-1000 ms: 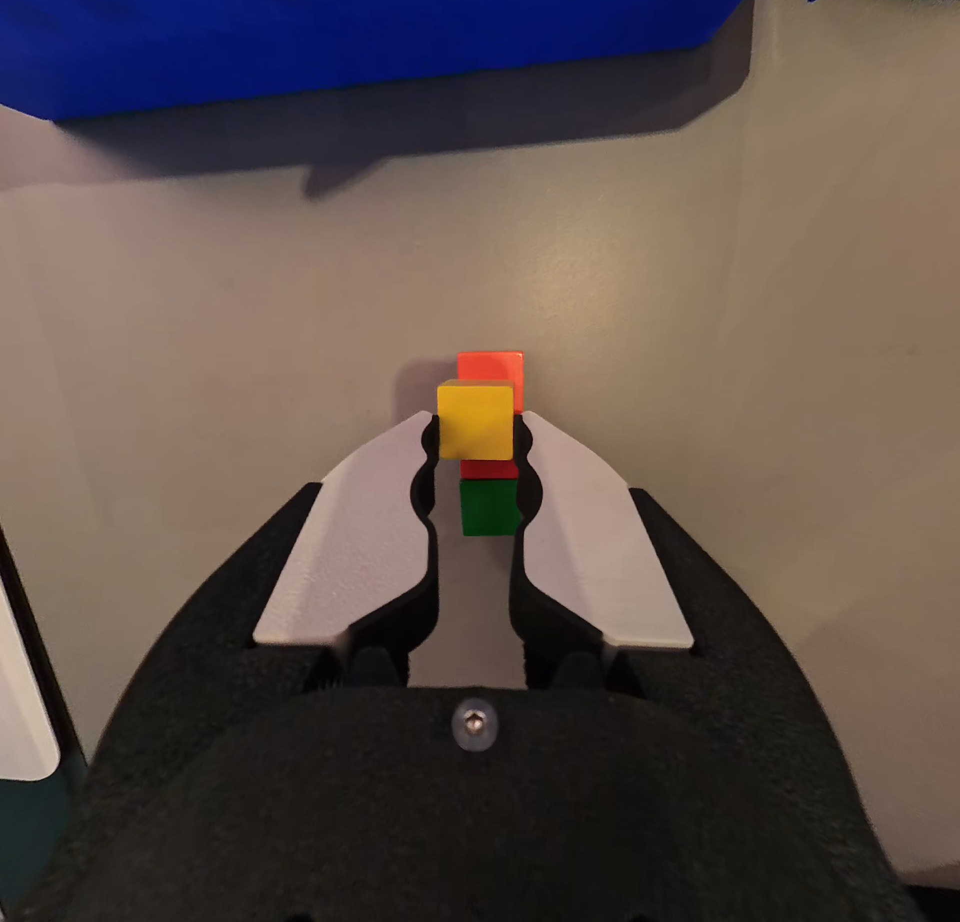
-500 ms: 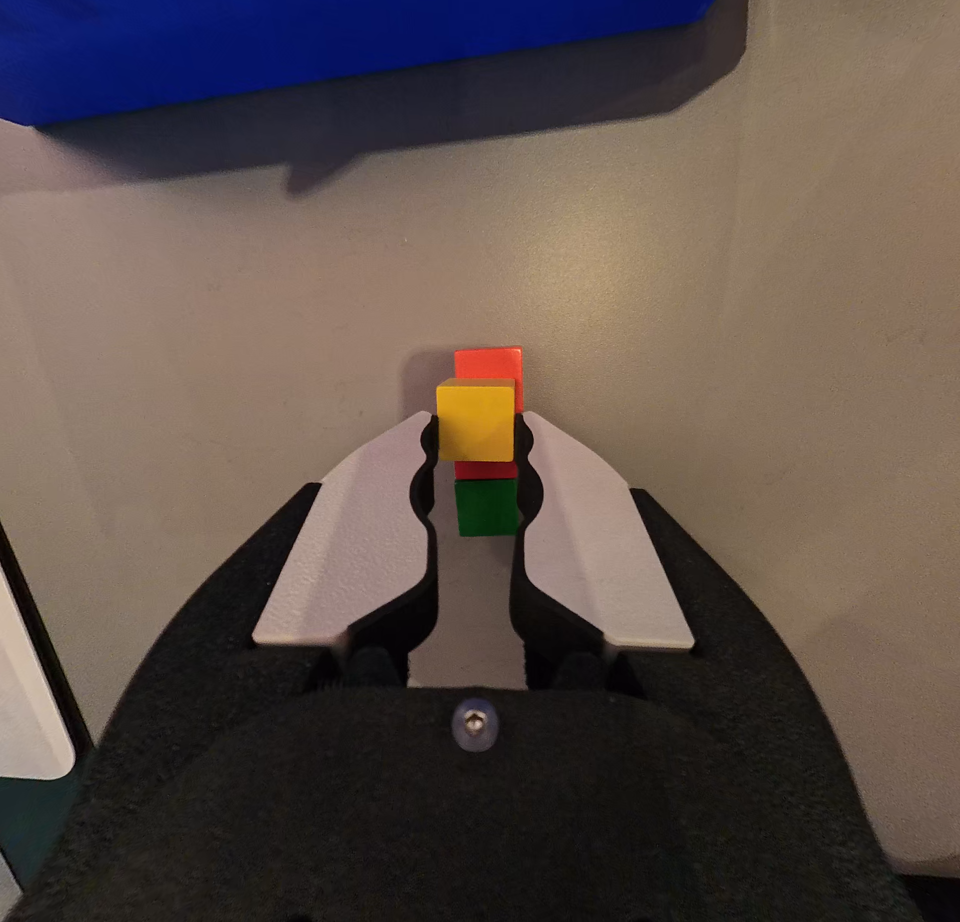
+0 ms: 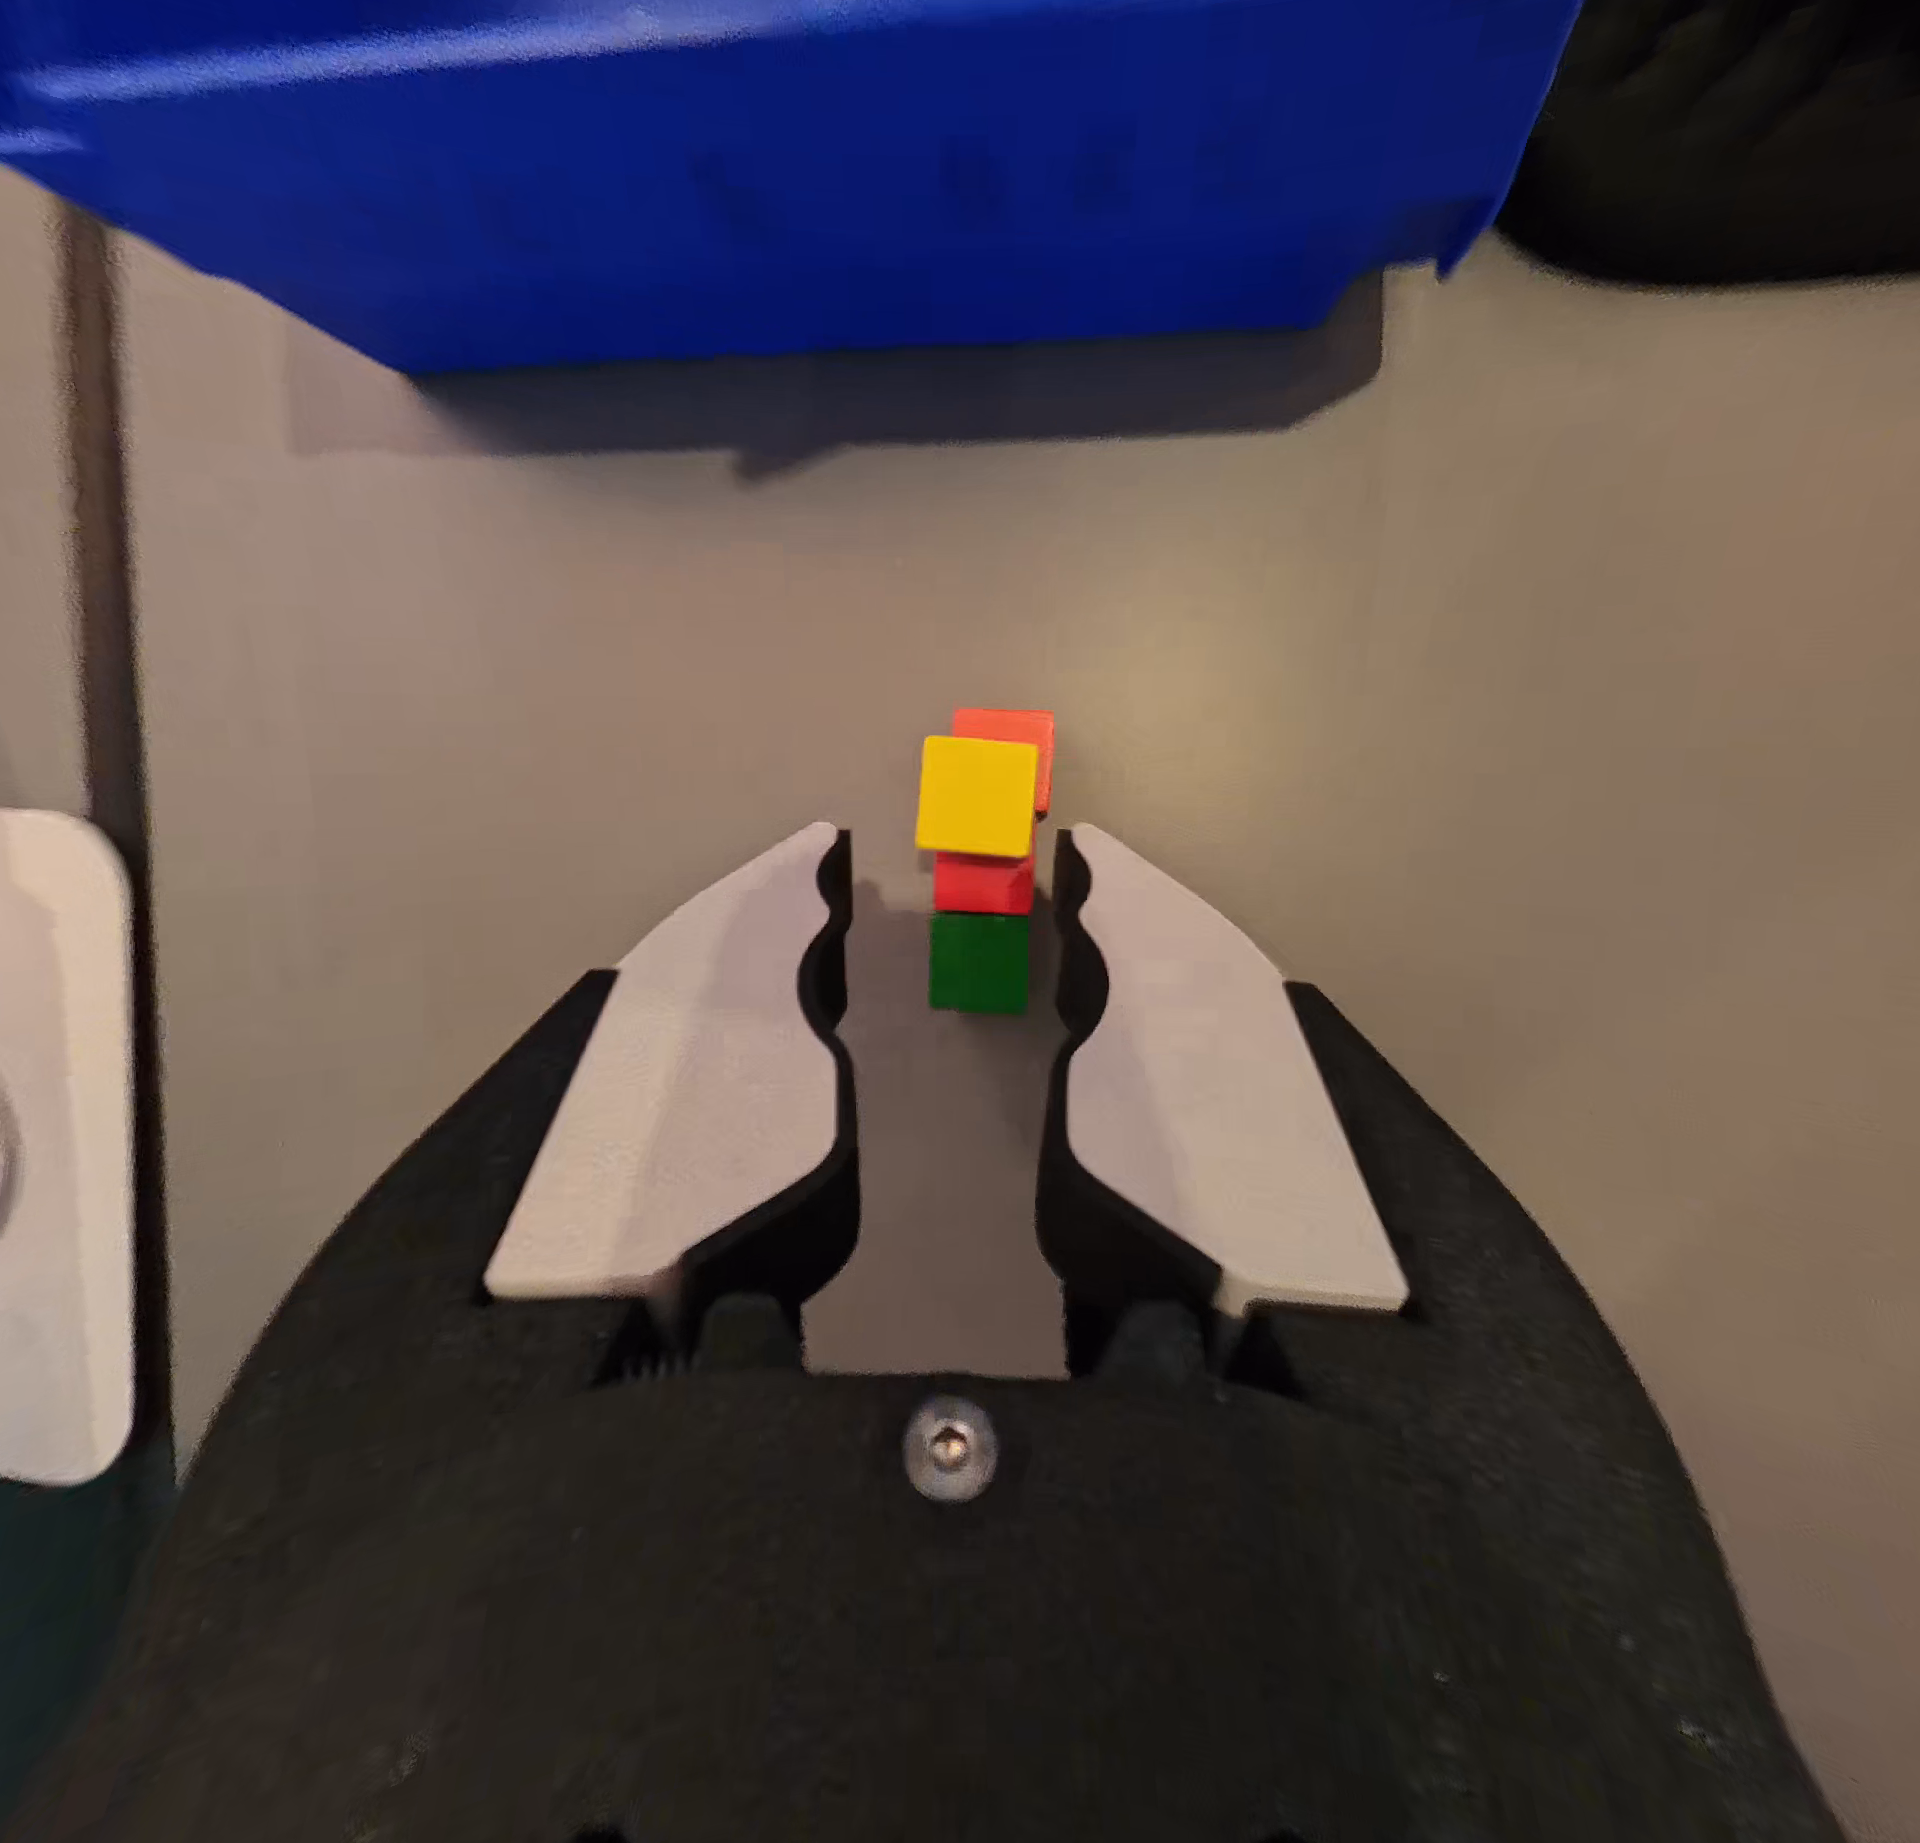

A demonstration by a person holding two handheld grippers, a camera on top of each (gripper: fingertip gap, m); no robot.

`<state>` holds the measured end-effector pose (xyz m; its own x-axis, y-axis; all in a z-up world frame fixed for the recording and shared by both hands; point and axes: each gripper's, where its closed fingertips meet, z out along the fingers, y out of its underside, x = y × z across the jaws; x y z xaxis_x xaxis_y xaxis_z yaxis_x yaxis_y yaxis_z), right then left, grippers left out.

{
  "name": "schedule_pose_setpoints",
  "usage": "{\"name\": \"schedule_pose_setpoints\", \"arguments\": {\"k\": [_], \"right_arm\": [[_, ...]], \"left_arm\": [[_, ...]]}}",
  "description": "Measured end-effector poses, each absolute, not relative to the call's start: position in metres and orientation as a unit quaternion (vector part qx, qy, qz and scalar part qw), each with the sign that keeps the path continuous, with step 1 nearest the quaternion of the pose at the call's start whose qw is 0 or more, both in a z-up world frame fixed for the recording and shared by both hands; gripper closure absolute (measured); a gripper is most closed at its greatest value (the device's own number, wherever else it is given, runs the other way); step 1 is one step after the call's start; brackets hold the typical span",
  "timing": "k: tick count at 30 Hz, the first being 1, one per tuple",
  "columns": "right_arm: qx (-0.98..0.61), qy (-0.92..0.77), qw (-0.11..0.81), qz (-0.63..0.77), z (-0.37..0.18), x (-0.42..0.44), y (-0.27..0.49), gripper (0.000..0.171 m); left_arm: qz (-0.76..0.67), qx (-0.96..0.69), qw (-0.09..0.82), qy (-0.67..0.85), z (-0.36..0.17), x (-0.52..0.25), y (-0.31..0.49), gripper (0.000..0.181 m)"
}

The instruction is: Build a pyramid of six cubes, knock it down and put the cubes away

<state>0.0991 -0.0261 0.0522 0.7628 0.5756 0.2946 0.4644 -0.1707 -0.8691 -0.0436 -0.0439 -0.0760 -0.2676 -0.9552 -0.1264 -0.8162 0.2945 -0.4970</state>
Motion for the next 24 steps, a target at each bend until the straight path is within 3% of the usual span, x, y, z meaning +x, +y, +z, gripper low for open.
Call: {"name": "schedule_pose_setpoints", "arguments": {"k": [5,9,12,16,19,24], "right_arm": [[-0.756,-0.334,0.561,0.055,0.059,0.102,-0.028,0.123],[-0.749,-0.332,0.57,0.057,0.064,0.1,-0.03,0.123],[-0.75,-0.335,0.568,0.055,0.064,0.098,-0.029,0.123],[-0.754,-0.342,0.559,0.05,0.06,0.093,-0.027,0.123],[-0.758,-0.348,0.549,0.048,0.055,0.089,-0.024,0.122],[-0.771,-0.352,0.529,0.05,0.042,0.086,-0.018,0.122]], "left_arm": [[-0.209,-0.602,0.393,0.662,0.012,-0.083,-0.014,0.141],[-0.129,-0.649,0.506,0.553,0.069,-0.167,0.043,0.143],[-0.072,-0.73,0.459,0.502,0.054,-0.242,0.084,0.149],[-0.031,-0.831,0.339,0.441,-0.012,-0.323,0.113,0.143],[-0.047,-0.849,0.271,0.451,-0.058,-0.347,0.107,0.133],[-0.017,-0.792,0.235,0.564,-0.099,-0.361,0.096,0.13]]}}
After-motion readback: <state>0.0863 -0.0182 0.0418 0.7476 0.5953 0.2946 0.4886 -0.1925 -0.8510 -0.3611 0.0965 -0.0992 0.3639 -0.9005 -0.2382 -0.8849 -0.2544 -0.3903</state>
